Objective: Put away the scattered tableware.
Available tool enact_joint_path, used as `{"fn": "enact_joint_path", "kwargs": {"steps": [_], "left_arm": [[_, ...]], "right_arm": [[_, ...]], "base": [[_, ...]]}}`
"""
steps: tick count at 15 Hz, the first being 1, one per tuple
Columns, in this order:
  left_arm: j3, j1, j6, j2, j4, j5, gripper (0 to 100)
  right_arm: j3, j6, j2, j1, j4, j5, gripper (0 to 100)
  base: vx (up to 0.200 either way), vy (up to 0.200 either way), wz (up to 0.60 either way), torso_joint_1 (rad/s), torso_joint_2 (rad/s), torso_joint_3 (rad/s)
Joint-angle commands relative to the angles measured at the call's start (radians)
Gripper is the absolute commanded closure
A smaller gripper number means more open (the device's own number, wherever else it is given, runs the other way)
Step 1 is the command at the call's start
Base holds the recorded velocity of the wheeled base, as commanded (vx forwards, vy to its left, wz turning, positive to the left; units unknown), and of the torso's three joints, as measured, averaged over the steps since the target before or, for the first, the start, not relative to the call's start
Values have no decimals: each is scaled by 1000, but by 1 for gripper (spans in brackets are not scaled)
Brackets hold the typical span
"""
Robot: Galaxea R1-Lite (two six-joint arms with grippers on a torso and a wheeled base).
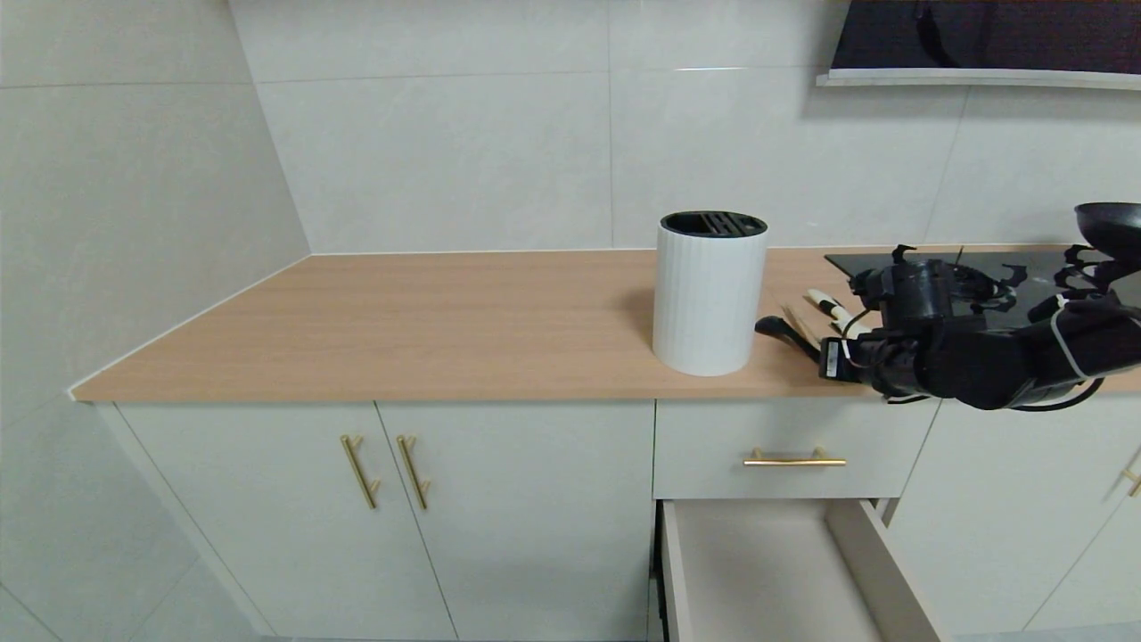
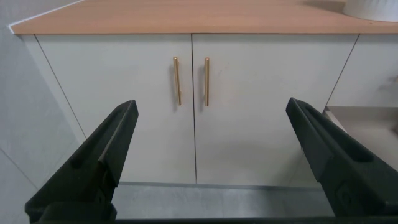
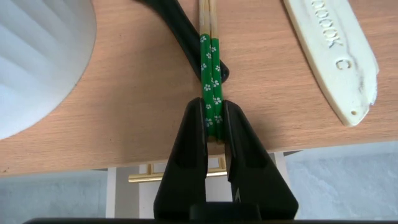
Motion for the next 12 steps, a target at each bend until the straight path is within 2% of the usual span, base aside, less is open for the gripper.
{"fn": "enact_joint_path", "kwargs": {"steps": [1,3,4,6,7,12], "left_arm": [[0,0,0,0,0,1,0],[0,0,0,0,0,1,0],[0,0,0,0,0,1,0],[0,0,0,0,0,1,0],[0,0,0,0,0,1,0],[0,0,0,0,0,1,0]], "right_arm": [[26,3,-82,2,5,2,100],[79,3,-173,8,10,5,100],[166,1,-282,27,17,9,100],[224,1,-438,34,106,17,100],[238,0,-510,36,192,34,100],[240,-17,-743,34,540,304,100]], "base": [[0,0,0,0,0,0],[0,0,0,0,0,0],[0,0,0,0,0,0],[0,0,0,0,0,0],[0,0,0,0,0,0],[0,0,0,0,0,0]]}}
